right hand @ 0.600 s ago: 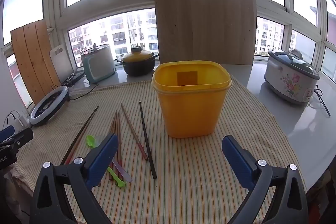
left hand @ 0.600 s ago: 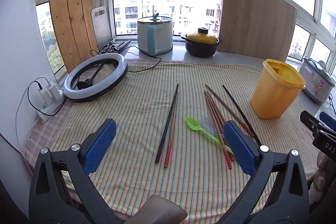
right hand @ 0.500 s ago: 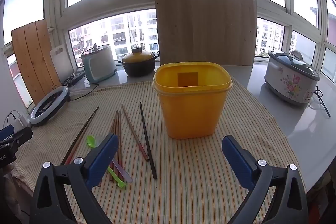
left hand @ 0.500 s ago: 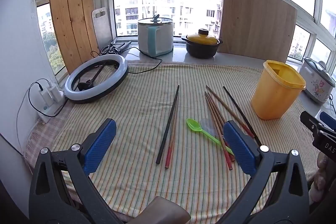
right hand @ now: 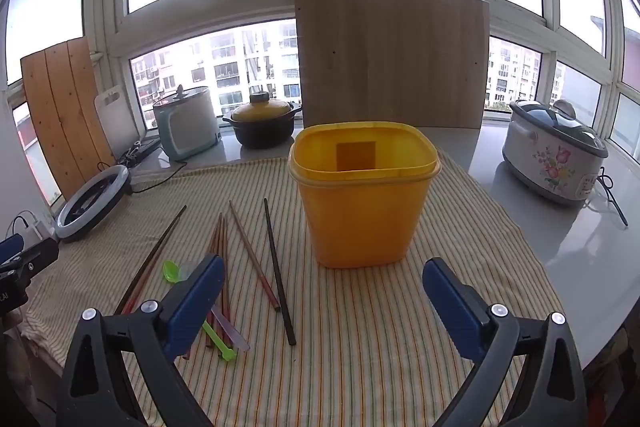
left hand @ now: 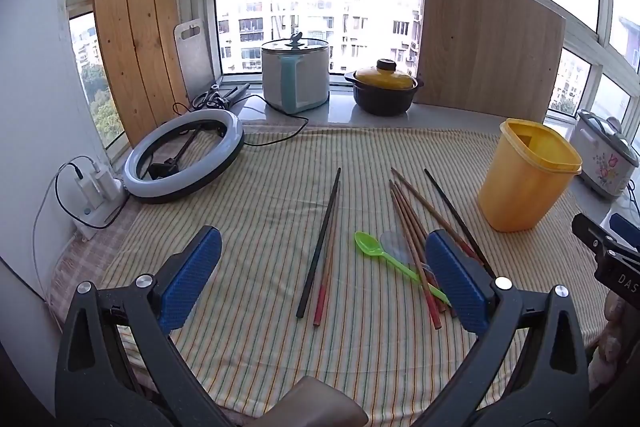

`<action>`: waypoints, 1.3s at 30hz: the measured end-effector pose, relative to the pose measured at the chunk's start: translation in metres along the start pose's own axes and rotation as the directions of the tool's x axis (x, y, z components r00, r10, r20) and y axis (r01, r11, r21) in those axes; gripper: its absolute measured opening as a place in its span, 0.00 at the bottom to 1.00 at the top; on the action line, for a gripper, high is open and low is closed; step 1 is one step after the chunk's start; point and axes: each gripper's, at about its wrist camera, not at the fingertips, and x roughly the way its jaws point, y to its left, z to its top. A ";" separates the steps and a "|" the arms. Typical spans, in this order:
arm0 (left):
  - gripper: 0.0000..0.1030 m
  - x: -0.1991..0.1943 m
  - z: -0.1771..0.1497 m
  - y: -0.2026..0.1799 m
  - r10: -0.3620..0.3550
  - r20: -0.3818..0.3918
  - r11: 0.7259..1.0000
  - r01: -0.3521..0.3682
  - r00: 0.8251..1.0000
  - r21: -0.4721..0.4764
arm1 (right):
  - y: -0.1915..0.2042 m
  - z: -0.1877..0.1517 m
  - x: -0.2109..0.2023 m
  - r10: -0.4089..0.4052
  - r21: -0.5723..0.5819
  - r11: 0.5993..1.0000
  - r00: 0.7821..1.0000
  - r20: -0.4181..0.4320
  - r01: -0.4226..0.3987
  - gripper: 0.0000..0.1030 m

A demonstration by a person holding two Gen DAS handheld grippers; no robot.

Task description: Organize utensils

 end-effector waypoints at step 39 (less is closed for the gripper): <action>1.00 -0.006 0.005 -0.010 -0.012 0.012 1.000 0.012 1.000 0.012 | 0.001 -0.003 0.004 0.010 0.001 1.000 1.000 -0.017 -0.010 0.97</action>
